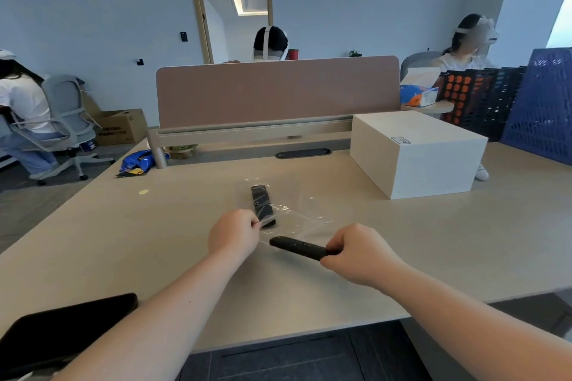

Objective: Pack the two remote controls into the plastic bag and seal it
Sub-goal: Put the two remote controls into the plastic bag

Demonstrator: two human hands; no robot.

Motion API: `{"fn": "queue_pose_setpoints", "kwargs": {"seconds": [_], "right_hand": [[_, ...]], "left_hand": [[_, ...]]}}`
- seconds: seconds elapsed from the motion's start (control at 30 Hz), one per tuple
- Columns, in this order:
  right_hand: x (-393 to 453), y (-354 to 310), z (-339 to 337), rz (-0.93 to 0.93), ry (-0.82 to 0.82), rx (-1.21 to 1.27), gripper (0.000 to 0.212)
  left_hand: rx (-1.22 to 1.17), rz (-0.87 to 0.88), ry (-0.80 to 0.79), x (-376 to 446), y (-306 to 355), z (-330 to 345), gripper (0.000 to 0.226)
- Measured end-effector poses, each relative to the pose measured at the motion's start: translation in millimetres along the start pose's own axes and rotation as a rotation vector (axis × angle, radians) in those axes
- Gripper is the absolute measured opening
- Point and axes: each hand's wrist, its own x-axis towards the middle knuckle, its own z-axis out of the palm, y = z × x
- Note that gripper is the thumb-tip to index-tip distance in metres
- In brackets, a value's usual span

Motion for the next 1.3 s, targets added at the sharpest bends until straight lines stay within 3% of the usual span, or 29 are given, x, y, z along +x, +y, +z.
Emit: {"fn": "queue_pose_setpoints", "kwargs": {"seconds": [0.3,0.57,1.07,1.3], "right_hand": [[43,-14,43,0.019,0.221,-0.056,0.02],[88,-34,78,0.021,0.321,0.009,0.015],[118,-34,86,-0.016,0.305,-0.034,0.037],[116,-26,82,-0.059,0.288,-0.186,0.015]], "left_hand": [[-0.006,0.033,0.039,-2,5,3,0.02],[-0.005,0.111,0.073,-1,-7,9,0.02],[0.006,0.215,0.081,-3,-15,16,0.023],[0.017,0.216,0.064,-3,-12,17,0.022]]}}
